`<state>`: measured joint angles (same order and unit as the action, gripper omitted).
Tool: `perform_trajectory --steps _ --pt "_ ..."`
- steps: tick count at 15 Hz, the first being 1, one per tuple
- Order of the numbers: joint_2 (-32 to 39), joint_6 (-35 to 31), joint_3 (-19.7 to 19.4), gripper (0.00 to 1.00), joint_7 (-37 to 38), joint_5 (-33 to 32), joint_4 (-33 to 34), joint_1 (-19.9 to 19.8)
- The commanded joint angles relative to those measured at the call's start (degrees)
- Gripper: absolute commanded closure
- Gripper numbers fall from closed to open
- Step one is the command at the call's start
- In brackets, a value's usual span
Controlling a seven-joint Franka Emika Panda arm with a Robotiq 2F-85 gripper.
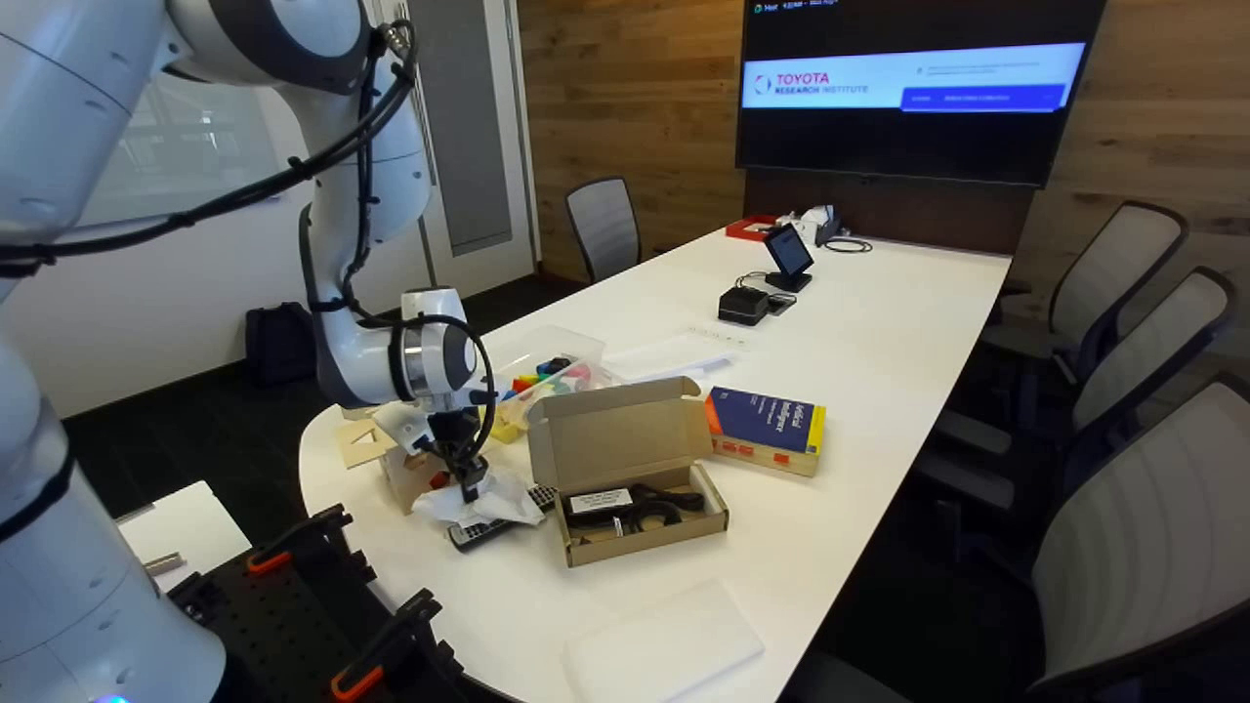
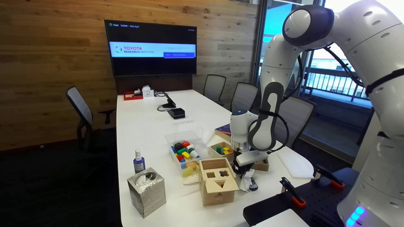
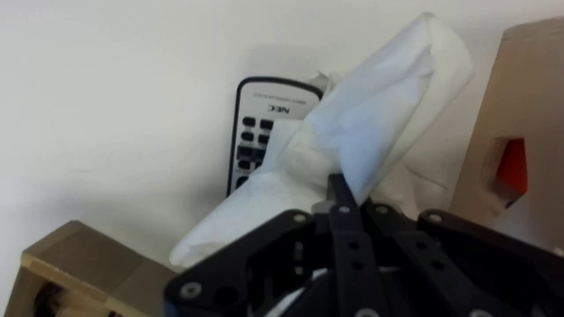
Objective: Use paper towel to wipe the remote
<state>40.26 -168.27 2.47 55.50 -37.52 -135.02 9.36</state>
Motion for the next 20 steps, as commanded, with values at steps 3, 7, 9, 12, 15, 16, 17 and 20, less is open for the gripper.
perform_trajectory --steps 3,7,9,12,15,16,17,20 --pt "-1.92 -0.97 5.08 1.00 -0.20 2.90 -4.99 -6.00" --pt "-2.91 -1.13 6.81 1.00 0.97 4.52 -7.94 -8.71" --pt "-3.54 -1.28 4.90 1.00 3.93 4.46 -8.17 -6.91" --pt "-3.81 0.29 -0.64 1.00 8.49 2.02 -5.46 -1.18" --pt "-2.47 1.22 -5.13 1.00 9.79 0.54 -1.71 2.71" --pt "-1.88 1.22 -6.46 1.00 9.79 0.37 -0.58 3.98" --pt "-1.16 1.22 -7.22 1.00 9.49 0.44 0.68 4.55" --pt "0.73 0.81 -9.23 1.00 8.95 0.71 3.71 6.21"
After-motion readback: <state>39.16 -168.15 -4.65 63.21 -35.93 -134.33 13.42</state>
